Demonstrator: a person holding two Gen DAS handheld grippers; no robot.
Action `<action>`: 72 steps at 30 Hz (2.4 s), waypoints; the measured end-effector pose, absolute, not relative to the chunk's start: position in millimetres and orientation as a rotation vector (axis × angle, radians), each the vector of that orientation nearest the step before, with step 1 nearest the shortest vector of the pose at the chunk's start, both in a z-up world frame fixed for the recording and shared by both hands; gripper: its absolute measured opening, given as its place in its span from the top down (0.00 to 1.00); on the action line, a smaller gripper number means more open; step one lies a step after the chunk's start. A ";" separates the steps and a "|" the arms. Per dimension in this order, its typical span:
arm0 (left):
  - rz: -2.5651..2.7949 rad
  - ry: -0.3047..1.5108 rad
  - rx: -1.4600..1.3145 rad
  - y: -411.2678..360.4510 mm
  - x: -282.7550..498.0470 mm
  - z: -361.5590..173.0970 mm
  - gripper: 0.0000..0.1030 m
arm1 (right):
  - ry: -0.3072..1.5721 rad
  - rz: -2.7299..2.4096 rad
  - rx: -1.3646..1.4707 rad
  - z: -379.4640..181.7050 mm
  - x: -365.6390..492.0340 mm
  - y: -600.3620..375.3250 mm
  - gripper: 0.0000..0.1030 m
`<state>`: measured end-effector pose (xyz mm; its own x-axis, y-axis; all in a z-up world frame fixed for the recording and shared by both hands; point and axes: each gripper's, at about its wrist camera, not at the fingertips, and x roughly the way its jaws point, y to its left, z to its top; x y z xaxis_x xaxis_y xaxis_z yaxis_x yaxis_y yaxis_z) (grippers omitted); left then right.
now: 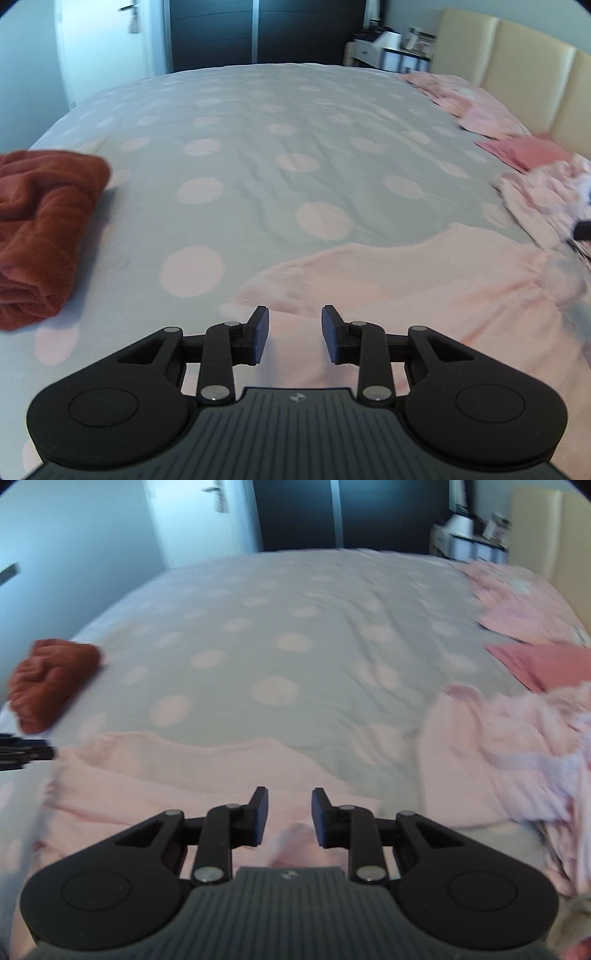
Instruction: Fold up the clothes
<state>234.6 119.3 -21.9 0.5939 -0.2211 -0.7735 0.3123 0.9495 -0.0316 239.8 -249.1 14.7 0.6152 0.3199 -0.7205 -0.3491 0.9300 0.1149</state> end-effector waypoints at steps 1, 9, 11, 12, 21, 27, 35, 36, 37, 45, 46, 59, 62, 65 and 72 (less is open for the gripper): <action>-0.330 0.890 0.127 112.4 231.3 -23.5 0.72 | 0.833 0.398 -0.059 9.4 238.4 -242.4 0.73; -0.418 0.984 0.205 86.4 213.1 -50.1 0.72 | 0.999 0.418 -0.210 -41.3 229.6 -215.9 0.77; -0.435 1.009 0.241 84.0 206.3 -58.6 0.72 | 1.046 0.408 -0.232 -52.1 224.3 -220.5 0.77; -0.443 1.021 0.261 82.7 202.8 -62.8 0.72 | 1.061 0.409 -0.233 -56.8 220.3 -223.7 0.77; -0.476 1.032 0.381 80.1 188.7 -79.6 0.72 | 1.128 0.416 -0.206 -80.4 196.9 -247.4 0.77; -0.474 0.969 0.354 84.4 172.2 -51.1 0.59 | 1.061 0.464 -0.150 -46.5 182.5 -263.4 0.75; -0.514 1.021 0.311 96.3 125.6 -36.7 0.57 | 1.073 0.548 -0.181 -27.2 127.5 -279.0 0.69; -0.524 1.036 0.309 97.7 118.5 -37.6 0.57 | 1.083 0.553 -0.192 -28.3 119.0 -280.1 0.69; -0.535 1.056 0.314 98.7 110.9 -39.2 0.56 | 1.094 0.555 -0.210 -31.6 108.2 -279.1 0.69; -0.561 1.171 0.377 106.7 49.3 -44.4 0.49 | 1.166 0.579 -0.352 -46.7 47.5 -289.7 0.64; -0.566 1.179 0.389 107.1 42.4 -45.2 0.49 | 1.167 0.584 -0.370 -47.6 41.6 -291.8 0.64; -0.558 1.339 0.417 120.6 -18.7 -77.8 0.48 | 1.297 0.551 -0.474 -77.0 3.5 -319.1 0.58; -0.572 1.369 0.418 121.4 -27.5 -87.3 0.47 | 1.325 0.554 -0.462 -81.3 1.1 -323.1 0.54; -0.579 1.369 0.452 121.4 -35.5 -90.2 0.44 | 1.342 0.548 -0.425 -83.2 0.2 -329.4 0.54; -0.555 1.390 0.504 123.4 -45.1 -93.8 0.46 | 1.367 0.536 -0.376 -85.6 -5.7 -344.0 0.54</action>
<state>-45.1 123.4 -93.8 0.0938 -0.0679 -0.9933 0.6346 0.7728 0.0071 -5.7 -344.0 -85.6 0.1128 0.1416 -0.9835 -0.5643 0.8238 0.0539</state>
